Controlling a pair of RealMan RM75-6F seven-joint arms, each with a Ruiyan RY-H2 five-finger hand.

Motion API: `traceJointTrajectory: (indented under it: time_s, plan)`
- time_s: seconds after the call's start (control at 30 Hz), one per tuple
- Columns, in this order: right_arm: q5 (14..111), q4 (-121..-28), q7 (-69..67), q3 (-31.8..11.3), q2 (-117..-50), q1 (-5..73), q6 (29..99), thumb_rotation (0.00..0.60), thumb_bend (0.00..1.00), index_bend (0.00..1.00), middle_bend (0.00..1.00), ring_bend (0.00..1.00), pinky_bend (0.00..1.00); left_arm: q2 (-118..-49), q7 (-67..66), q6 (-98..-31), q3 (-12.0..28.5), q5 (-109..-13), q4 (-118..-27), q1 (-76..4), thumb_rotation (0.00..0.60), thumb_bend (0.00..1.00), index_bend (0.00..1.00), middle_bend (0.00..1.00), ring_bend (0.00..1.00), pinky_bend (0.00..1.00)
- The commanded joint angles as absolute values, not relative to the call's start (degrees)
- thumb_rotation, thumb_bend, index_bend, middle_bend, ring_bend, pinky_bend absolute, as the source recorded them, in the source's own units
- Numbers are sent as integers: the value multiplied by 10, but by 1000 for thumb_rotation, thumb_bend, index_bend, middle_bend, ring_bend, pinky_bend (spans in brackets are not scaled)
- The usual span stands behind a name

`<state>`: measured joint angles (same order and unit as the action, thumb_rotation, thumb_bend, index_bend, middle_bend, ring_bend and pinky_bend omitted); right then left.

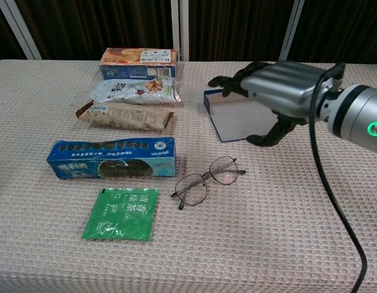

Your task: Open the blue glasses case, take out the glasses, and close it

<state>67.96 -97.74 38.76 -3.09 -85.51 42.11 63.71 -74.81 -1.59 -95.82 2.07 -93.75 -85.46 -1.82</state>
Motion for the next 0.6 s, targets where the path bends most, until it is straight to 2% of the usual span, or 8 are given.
traceJointTrajectory:
  time_s: [0.03,0.27,0.6]
  plan:
    - [694,-1016,352,-34,-780,355,724,600,300,19,174,52,0,-741,-22,-945,22,-928,-856,-22,600,20,278,225,203,209]
    - [730,-1013,206,5,-681,230,837,600,303,19,143,50,0,-721,-31,-915,26,-892,-867,-24,600,20,278,225,204,209]
    - [784,-949,34,40,-658,105,928,600,303,20,130,39,0,-710,-50,-919,23,-888,-885,-16,600,21,278,225,203,209]
